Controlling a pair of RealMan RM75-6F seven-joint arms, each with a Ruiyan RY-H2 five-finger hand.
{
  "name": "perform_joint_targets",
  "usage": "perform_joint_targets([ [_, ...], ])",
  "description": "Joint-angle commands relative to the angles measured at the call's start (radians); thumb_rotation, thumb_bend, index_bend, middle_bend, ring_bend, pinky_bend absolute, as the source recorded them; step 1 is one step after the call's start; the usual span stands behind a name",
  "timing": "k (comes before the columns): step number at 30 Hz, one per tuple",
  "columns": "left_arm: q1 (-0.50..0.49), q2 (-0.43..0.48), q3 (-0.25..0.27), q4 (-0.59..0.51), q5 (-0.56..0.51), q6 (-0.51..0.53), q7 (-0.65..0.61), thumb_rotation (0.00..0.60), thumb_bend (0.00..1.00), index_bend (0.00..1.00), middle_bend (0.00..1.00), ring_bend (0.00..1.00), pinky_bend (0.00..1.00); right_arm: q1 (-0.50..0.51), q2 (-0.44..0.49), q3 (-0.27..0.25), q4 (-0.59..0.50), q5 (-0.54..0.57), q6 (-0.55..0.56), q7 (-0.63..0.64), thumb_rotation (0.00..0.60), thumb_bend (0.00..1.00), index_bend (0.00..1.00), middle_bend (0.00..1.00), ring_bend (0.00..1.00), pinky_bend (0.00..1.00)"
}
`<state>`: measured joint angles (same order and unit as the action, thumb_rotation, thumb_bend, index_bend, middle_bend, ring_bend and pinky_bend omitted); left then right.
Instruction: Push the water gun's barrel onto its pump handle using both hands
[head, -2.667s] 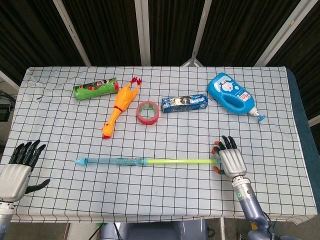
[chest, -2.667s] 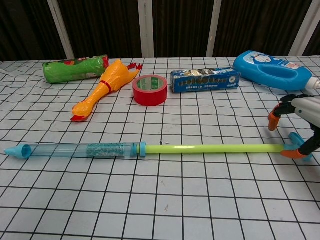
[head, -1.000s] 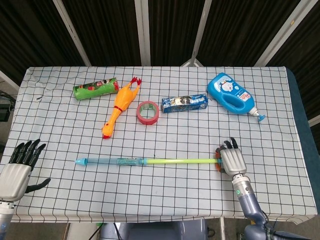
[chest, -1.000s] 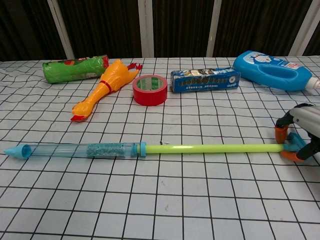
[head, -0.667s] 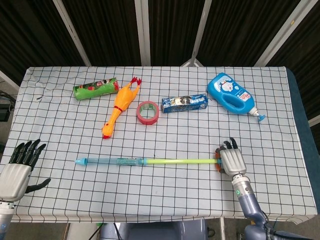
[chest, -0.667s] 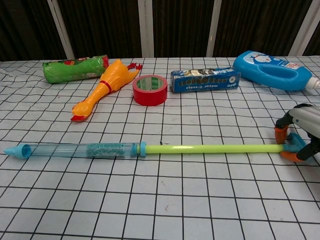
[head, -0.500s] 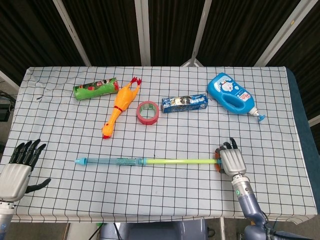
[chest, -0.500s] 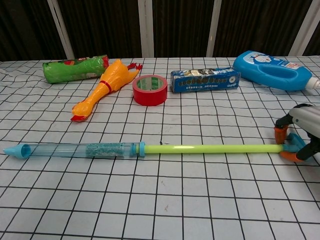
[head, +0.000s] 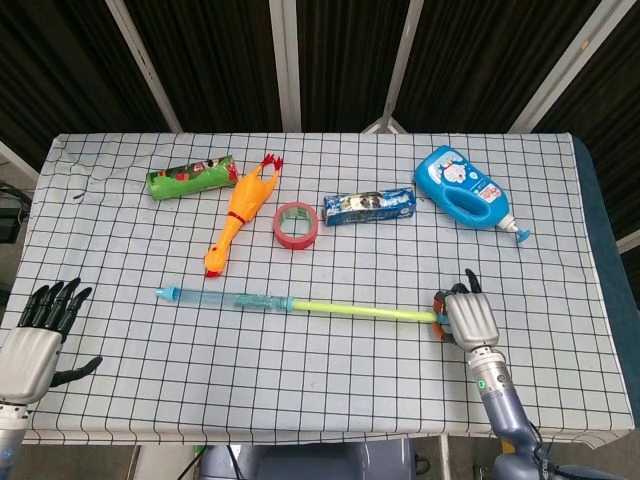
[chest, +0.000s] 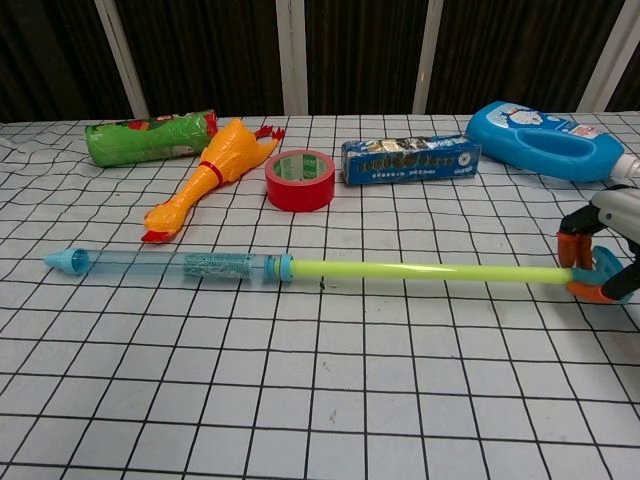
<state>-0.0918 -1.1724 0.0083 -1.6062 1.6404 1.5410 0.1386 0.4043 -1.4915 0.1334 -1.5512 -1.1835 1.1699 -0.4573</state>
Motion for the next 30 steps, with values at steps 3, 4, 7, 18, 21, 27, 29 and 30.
perform_joint_targets([
  [3, 0.000, -0.001, 0.001, -0.001, 0.001, -0.001, 0.004, 0.600, 0.12, 0.00, 0.00, 0.00, 0.00, -0.005, 0.022, -0.001, -0.022, -0.013, 0.014, 0.008, 0.600, 0.52, 0.74, 0.58, 0.30, 0.00],
  [4, -0.001, 0.000, 0.000, -0.003, 0.000, -0.003, 0.006, 0.600, 0.12, 0.01, 0.00, 0.00, 0.00, -0.007, 0.030, 0.000, -0.029, -0.017, 0.019, 0.014, 0.600, 0.52, 0.74, 0.58, 0.30, 0.00],
  [7, -0.006, 0.005, -0.004, -0.022, -0.010, -0.015, 0.016, 0.600, 0.13, 0.03, 0.00, 0.00, 0.00, -0.009, 0.045, 0.002, -0.041, -0.023, 0.024, 0.024, 0.600, 0.52, 0.74, 0.58, 0.30, 0.00],
  [18, -0.149, 0.069, -0.108, -0.206, -0.139, -0.214, 0.211, 0.600, 0.25, 0.22, 0.14, 0.00, 0.00, -0.001, 0.084, -0.004, -0.042, -0.046, 0.002, 0.069, 0.600, 0.52, 0.74, 0.58, 0.30, 0.00],
  [21, -0.213, 0.069, -0.156, -0.238, -0.222, -0.293, 0.305, 0.600, 0.27, 0.24, 0.18, 0.00, 0.00, 0.000, 0.087, -0.007, -0.031, -0.049, -0.005, 0.085, 0.600, 0.52, 0.74, 0.58, 0.30, 0.00],
  [27, -0.327, 0.027, -0.218, -0.229, -0.381, -0.408, 0.488, 0.600, 0.28, 0.28, 0.22, 0.00, 0.00, 0.000, 0.090, -0.011, -0.015, -0.055, -0.013, 0.109, 0.600, 0.52, 0.74, 0.58, 0.30, 0.00],
  [29, -0.357, -0.001, -0.226, -0.211, -0.425, -0.422, 0.543, 0.600, 0.28, 0.28, 0.24, 0.00, 0.00, 0.001, 0.092, -0.012, -0.011, -0.056, -0.014, 0.111, 0.600, 0.52, 0.74, 0.58, 0.30, 0.00],
  [30, -0.371, -0.018, -0.229, -0.199, -0.445, -0.427, 0.563, 0.600, 0.28, 0.29, 0.25, 0.00, 0.00, 0.002, 0.092, -0.012, -0.010, -0.058, -0.013, 0.113, 0.600, 0.52, 0.74, 0.58, 0.30, 0.00],
])
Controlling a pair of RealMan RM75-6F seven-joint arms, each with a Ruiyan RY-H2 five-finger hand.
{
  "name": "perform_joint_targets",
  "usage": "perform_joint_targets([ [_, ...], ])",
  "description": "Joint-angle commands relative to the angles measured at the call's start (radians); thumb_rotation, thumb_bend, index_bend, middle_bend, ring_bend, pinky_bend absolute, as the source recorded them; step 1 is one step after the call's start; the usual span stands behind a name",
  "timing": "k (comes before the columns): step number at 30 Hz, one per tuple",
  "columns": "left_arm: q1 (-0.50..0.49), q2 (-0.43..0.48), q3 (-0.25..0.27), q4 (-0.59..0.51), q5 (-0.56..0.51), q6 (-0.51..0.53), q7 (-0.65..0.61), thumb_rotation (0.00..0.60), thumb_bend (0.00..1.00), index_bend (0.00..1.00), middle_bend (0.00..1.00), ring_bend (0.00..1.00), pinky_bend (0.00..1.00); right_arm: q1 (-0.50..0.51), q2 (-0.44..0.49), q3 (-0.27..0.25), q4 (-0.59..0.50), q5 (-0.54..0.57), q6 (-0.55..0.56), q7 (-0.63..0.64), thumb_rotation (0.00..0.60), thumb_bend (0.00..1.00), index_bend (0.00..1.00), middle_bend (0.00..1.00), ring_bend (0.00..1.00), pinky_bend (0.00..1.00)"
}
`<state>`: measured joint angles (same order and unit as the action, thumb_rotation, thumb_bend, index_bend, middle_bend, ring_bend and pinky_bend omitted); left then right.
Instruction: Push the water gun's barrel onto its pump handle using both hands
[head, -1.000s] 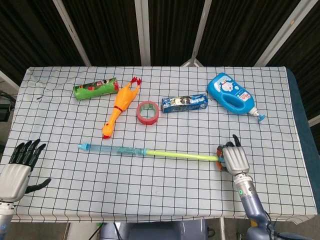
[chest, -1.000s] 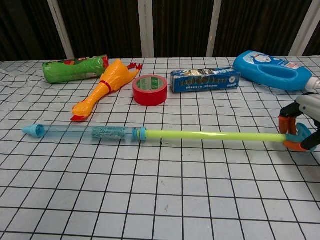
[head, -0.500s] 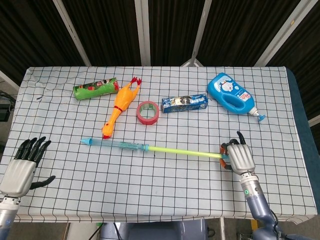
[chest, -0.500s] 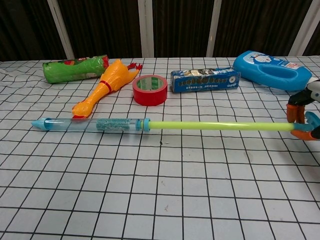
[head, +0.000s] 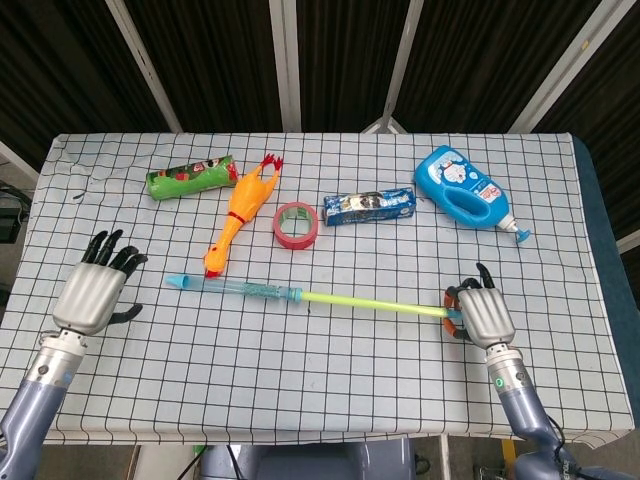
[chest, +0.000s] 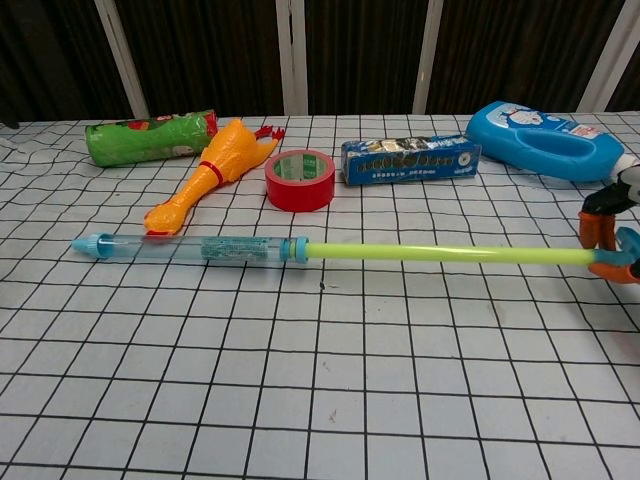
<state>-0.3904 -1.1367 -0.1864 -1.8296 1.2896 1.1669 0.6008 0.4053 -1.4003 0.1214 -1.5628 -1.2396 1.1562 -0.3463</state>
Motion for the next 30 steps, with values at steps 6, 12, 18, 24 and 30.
perform_joint_targets([
  [6, -0.154, -0.139, -0.033, 0.103, -0.205, -0.114, 0.178, 0.600, 0.29, 0.31, 0.29, 0.00, 0.00, 0.003, 0.009, 0.001, 0.002, -0.005, 0.000, 0.009, 0.600, 0.52, 0.75, 0.58, 0.30, 0.00],
  [12, -0.205, -0.203, -0.001, 0.160, -0.240, -0.141, 0.248, 0.600, 0.29, 0.33, 0.32, 0.00, 0.00, 0.003, 0.012, 0.000, 0.004, 0.001, -0.002, 0.008, 0.600, 0.53, 0.75, 0.59, 0.30, 0.00],
  [18, -0.236, -0.274, 0.017, 0.231, -0.259, -0.138, 0.256, 0.600, 0.30, 0.35, 0.36, 0.00, 0.00, 0.003, 0.015, -0.001, 0.006, 0.004, -0.002, 0.012, 0.600, 0.53, 0.75, 0.59, 0.30, 0.00],
  [24, -0.269, -0.339, 0.031, 0.279, -0.278, -0.143, 0.263, 0.600, 0.31, 0.36, 0.37, 0.00, 0.00, 0.001, 0.018, -0.003, 0.013, 0.007, -0.002, 0.015, 0.600, 0.53, 0.75, 0.59, 0.30, 0.00],
  [30, -0.294, -0.390, 0.037, 0.311, -0.298, -0.138, 0.271, 0.600, 0.34, 0.36, 0.37, 0.00, 0.00, 0.000, 0.021, -0.007, 0.016, 0.003, 0.000, 0.020, 0.600, 0.53, 0.75, 0.59, 0.30, 0.00],
])
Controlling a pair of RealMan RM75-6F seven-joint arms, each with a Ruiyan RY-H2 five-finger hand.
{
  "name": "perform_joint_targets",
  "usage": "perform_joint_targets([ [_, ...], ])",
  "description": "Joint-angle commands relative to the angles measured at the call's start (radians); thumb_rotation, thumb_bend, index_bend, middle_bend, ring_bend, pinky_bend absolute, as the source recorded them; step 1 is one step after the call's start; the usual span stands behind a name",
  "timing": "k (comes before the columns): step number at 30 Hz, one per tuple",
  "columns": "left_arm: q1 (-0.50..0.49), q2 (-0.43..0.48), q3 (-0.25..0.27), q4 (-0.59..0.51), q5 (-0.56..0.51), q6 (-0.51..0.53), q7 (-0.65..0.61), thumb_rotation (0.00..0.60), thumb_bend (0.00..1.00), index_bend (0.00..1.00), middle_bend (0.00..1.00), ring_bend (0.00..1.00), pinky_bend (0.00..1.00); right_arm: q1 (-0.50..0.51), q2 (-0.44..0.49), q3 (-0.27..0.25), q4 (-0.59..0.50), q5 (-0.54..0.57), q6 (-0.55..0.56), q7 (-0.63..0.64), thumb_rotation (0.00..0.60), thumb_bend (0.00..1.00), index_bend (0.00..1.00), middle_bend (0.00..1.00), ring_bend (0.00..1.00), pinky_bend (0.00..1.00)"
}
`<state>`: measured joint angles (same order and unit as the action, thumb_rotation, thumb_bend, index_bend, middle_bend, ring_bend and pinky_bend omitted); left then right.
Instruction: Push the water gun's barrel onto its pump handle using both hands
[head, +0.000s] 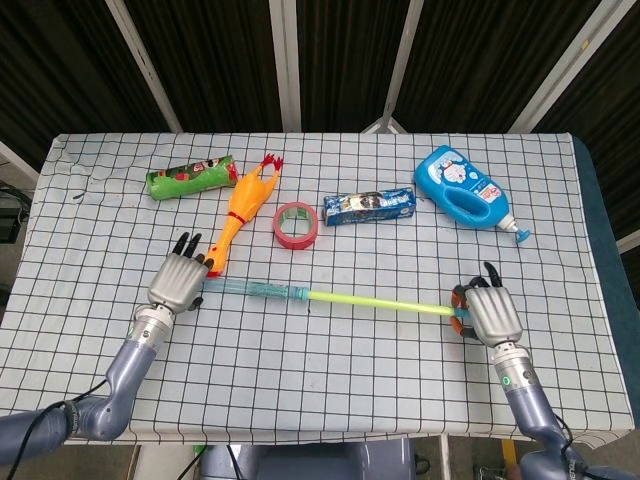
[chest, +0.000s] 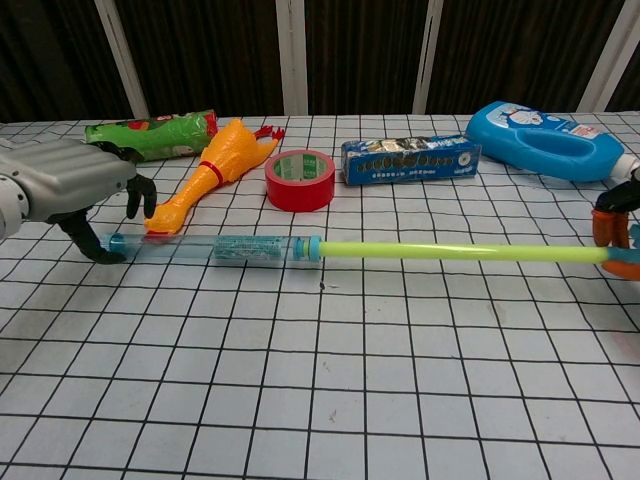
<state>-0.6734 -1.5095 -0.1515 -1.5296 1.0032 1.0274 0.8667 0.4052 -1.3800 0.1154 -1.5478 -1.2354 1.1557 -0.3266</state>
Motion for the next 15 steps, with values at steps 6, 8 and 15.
perform_joint_targets([
  [6, -0.036, -0.051, 0.003, 0.028, -0.036, 0.003, 0.018, 0.600, 0.36, 0.39, 0.38, 0.01, 0.00, 0.000, 0.002, -0.002, 0.002, -0.006, 0.002, 0.006, 0.600, 0.53, 0.75, 0.59, 0.30, 0.00],
  [8, -0.043, -0.058, 0.007, 0.032, -0.042, 0.004, 0.026, 0.600, 0.37, 0.39, 0.39, 0.01, 0.00, 0.000, 0.003, -0.002, 0.001, -0.008, 0.003, 0.007, 0.600, 0.53, 0.75, 0.59, 0.30, 0.00],
  [15, -0.056, -0.072, 0.020, 0.039, -0.064, 0.015, 0.039, 0.600, 0.38, 0.42, 0.41, 0.02, 0.00, 0.001, 0.006, 0.000, -0.001, -0.010, 0.006, 0.009, 0.600, 0.53, 0.75, 0.59, 0.30, 0.00],
])
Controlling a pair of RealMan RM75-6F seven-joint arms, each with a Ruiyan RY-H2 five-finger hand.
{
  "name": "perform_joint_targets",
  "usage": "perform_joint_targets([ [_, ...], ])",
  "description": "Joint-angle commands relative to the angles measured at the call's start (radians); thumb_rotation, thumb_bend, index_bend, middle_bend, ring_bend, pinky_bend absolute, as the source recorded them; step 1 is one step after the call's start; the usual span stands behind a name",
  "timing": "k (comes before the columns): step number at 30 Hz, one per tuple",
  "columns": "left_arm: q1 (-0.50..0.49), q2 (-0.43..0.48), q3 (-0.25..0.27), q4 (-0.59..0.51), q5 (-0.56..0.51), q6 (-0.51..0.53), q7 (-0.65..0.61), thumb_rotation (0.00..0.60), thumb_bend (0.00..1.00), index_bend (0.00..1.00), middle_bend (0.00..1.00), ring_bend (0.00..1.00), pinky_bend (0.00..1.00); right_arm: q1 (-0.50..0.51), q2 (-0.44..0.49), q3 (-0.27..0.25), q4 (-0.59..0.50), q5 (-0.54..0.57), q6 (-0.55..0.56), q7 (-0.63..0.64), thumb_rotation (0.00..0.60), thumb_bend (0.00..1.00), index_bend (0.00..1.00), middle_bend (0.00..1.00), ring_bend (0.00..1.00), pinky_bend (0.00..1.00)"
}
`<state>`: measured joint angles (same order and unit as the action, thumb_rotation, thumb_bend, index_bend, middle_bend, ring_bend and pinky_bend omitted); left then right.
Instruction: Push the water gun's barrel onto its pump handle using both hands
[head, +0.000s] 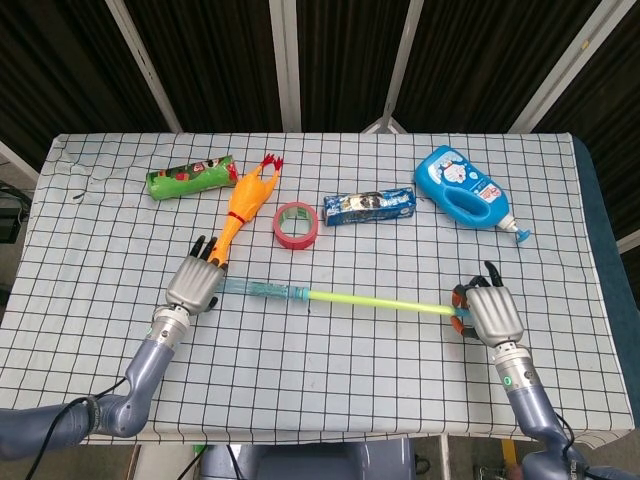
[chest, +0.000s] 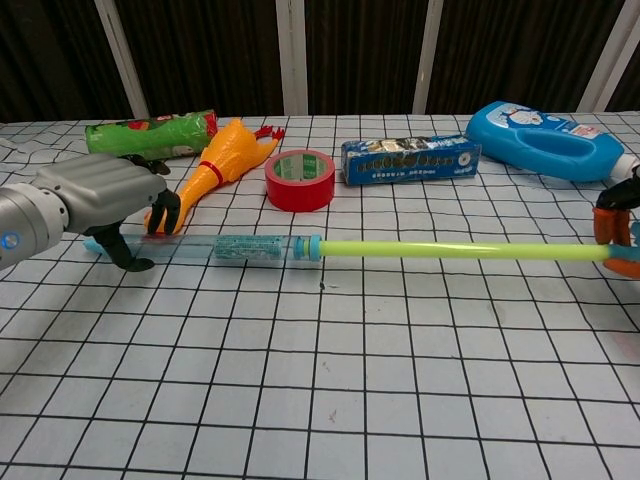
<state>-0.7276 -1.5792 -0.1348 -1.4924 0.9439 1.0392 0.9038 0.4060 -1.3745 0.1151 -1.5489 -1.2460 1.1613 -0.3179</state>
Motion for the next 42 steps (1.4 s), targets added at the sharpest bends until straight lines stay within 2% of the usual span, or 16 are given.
perform_joint_targets([
  [1, -0.003, -0.002, 0.006, 0.003, -0.007, 0.005, 0.004, 0.600, 0.38, 0.42, 0.41, 0.02, 0.00, 0.000, 0.001, 0.001, -0.001, 0.001, 0.000, 0.001, 0.600, 0.53, 0.75, 0.59, 0.30, 0.00],
  [9, -0.007, 0.003, 0.018, 0.014, -0.024, 0.019, 0.005, 0.600, 0.40, 0.42, 0.42, 0.02, 0.00, 0.001, 0.000, -0.001, 0.000, -0.001, 0.000, -0.002, 0.600, 0.53, 0.75, 0.59, 0.30, 0.00],
  [16, -0.010, -0.008, 0.031, 0.033, -0.027, 0.027, 0.003, 0.600, 0.47, 0.51, 0.54, 0.06, 0.00, 0.002, -0.002, -0.001, 0.004, 0.002, 0.000, -0.006, 0.600, 0.53, 0.76, 0.59, 0.30, 0.00],
  [24, -0.009, -0.005, 0.036, 0.025, 0.000, 0.042, -0.026, 0.600, 0.48, 0.53, 0.58, 0.08, 0.00, 0.000, 0.008, 0.002, -0.003, 0.002, 0.007, -0.007, 0.600, 0.53, 0.76, 0.60, 0.30, 0.00],
  [42, 0.005, 0.068, 0.033, -0.149, 0.032, 0.105, -0.044, 0.600, 0.48, 0.54, 0.59, 0.08, 0.00, -0.004, 0.048, 0.013, -0.090, -0.014, 0.042, -0.024, 0.600, 0.53, 0.76, 0.60, 0.30, 0.00],
])
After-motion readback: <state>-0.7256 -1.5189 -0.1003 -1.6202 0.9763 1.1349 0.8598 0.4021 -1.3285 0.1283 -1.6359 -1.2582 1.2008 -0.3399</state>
